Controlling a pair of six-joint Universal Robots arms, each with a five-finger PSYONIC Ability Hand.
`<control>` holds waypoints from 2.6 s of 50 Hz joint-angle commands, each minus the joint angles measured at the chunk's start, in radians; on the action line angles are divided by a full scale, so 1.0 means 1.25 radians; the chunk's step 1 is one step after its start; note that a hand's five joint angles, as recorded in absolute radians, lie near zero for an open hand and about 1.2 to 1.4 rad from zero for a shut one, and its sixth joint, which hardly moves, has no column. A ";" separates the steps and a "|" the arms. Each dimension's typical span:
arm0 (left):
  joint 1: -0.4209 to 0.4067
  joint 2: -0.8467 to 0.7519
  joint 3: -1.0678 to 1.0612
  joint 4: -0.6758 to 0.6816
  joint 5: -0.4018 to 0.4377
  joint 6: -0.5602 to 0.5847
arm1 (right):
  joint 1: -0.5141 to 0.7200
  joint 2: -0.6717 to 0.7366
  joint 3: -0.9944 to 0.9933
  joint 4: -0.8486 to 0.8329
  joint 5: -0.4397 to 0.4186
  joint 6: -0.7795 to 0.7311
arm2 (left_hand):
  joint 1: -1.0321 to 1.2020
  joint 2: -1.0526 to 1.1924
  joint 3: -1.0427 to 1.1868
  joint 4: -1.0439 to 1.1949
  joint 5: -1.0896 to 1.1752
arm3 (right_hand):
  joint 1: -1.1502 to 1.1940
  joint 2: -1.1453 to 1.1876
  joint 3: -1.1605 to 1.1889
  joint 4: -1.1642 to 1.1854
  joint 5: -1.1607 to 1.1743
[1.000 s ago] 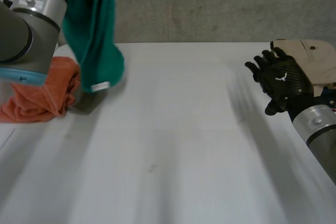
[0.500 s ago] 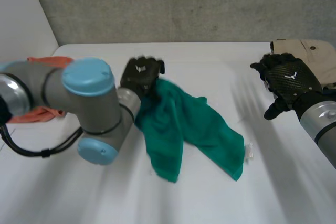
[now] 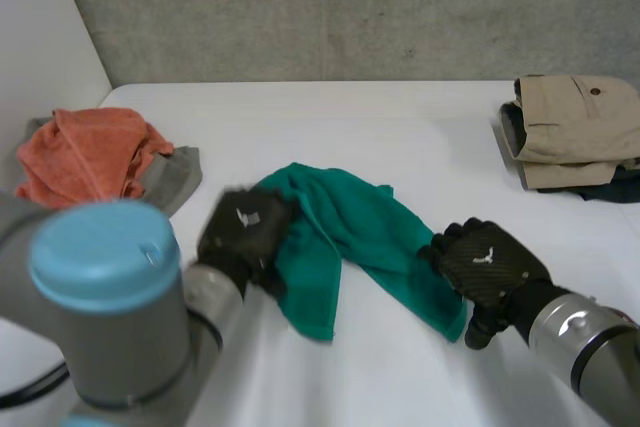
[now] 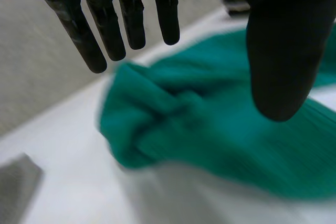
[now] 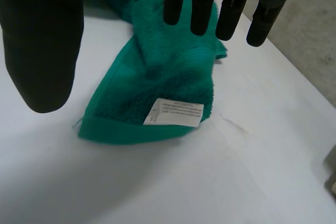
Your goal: Fold the laundry.
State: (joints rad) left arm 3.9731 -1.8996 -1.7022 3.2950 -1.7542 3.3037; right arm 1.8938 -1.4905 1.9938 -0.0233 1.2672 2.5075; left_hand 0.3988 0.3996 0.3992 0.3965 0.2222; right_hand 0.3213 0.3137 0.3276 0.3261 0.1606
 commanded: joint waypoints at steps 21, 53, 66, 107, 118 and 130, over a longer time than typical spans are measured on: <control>-0.020 -0.208 0.038 0.184 -0.001 0.147 | 0.004 0.208 0.051 -0.340 -0.037 -0.106 | 0.370 0.369 0.369 0.371 0.371 | 0.371 0.377 0.366 0.367 0.360; 0.345 0.310 0.126 -0.130 0.136 0.227 | -0.269 -0.072 -0.526 0.264 0.001 -0.043 | 0.798 0.797 0.798 0.800 0.800 | 0.860 0.866 0.855 0.856 0.849; 0.347 -0.052 0.352 -0.119 0.174 0.235 | -0.138 0.245 -0.701 0.225 0.141 -0.047 | 0.798 0.797 0.798 0.800 0.800 | 0.860 0.866 0.855 0.856 0.849; 0.393 -0.130 0.050 0.331 0.383 0.151 | -0.093 0.389 -0.488 -0.165 0.099 0.035 | 0.798 0.797 0.798 0.800 0.800 | 0.860 0.866 0.855 0.856 0.849; 0.417 0.107 -0.183 0.173 0.439 0.313 | -0.174 0.264 -0.385 0.154 0.114 -0.182 | 0.798 0.797 0.798 0.800 0.800 | 0.860 0.866 0.855 0.856 0.849; 0.508 0.350 -0.268 -0.298 0.579 0.469 | -0.304 0.046 -0.310 0.373 0.063 -0.348 | 0.798 0.797 0.798 0.800 0.800 | 0.860 0.866 0.855 0.856 0.849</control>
State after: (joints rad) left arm 4.5583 -1.5082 -2.0272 3.0819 -1.1377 3.8202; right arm 1.5532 -1.3824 1.5994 0.4250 1.3908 2.1175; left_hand 1.1309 1.1973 1.1933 1.2014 0.9921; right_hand 1.1130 1.1755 1.1879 1.1971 1.0085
